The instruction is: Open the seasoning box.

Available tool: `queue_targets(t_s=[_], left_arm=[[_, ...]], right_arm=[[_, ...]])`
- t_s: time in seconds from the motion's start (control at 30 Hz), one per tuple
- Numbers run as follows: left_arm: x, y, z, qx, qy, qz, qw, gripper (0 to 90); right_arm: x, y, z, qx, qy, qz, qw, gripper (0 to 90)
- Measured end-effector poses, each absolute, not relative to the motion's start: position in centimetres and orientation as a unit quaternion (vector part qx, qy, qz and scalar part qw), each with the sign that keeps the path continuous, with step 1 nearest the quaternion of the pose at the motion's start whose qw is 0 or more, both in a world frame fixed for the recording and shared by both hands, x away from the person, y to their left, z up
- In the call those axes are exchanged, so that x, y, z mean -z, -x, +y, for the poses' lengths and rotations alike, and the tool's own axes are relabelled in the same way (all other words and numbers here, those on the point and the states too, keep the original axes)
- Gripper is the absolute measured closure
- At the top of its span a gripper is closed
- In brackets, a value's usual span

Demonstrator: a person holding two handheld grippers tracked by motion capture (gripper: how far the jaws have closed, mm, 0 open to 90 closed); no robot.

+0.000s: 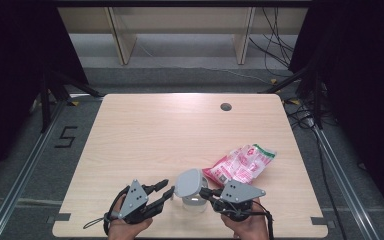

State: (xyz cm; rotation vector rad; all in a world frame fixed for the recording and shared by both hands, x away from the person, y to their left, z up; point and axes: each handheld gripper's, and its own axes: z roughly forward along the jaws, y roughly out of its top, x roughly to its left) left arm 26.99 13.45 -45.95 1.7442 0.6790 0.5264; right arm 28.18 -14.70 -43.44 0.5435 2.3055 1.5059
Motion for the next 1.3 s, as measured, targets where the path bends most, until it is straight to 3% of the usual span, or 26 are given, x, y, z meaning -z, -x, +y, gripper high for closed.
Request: queue_targets(t_s=[0.2,0.4,1.03,1.2,1.3], left_arm=[[47.4,-26.0,13.8,-0.208,-0.749,0.305,0.55,46.3],[48.8,-25.2,13.7,-0.195,-0.746,0.319,0.551,39.0],[50.2,-24.9,13.5,-0.181,-0.739,0.348,0.547,28.6],[50.1,-25.1,14.0,-0.194,-0.761,0.331,0.522,27.8],[50.2,-24.7,13.7,-0.185,-0.739,0.354,0.543,27.6]], right_arm=[[43.2,-28.3,-13.9,-0.528,-0.186,0.811,0.168,90.0],[42.8,-28.2,-12.9,-0.527,-0.171,0.815,0.171,90.0],[42.5,-28.3,-11.1,-0.528,-0.149,0.82,0.164,90.0],[42.5,-28.4,-11.1,-0.526,-0.149,0.82,0.171,89.6],[42.6,-28.6,-12.4,-0.528,-0.166,0.814,0.179,87.6]])
